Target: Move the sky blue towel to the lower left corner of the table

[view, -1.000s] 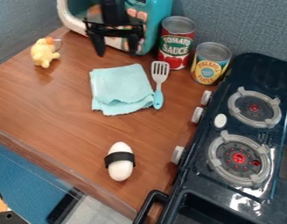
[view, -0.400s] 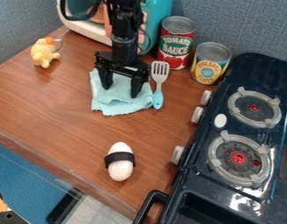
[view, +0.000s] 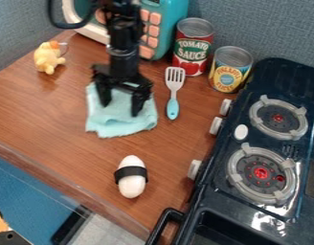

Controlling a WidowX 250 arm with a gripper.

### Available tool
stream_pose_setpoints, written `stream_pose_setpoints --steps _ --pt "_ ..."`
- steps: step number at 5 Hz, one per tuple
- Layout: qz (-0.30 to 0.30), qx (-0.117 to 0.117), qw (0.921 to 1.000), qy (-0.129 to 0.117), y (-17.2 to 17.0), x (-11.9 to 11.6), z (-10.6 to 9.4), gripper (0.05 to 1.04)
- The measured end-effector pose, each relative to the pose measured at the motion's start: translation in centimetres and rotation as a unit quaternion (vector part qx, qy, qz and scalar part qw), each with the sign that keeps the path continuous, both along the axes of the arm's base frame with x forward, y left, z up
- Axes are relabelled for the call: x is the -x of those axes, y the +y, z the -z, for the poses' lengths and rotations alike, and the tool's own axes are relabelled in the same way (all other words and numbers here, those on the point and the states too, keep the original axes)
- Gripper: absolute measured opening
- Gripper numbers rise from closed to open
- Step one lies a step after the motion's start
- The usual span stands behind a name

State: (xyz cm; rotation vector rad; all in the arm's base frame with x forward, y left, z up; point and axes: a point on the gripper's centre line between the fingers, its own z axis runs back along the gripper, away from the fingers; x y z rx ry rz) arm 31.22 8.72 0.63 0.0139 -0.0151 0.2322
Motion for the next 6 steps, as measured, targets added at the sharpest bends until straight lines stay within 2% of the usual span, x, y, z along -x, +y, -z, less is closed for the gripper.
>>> stream_pose_setpoints --steps 1,2,3,4,5,6 --pt "-0.034 0.004 0.9992 0.019 1.1 3.5 0.1 1.000" --pt "-0.059 0.011 0.9979 0.025 2.4 6.2 0.1 1.000" --pt "-0.103 0.012 0.9944 0.021 5.6 8.9 0.2 1.000" --pt "-0.161 -0.005 0.9865 0.028 9.9 10.4 0.2 1.000" --pt "-0.237 -0.016 0.9712 0.015 14.3 10.8 0.1 1.000" --pt "-0.272 -0.034 0.9617 0.012 17.2 10.6 -0.2 1.001"
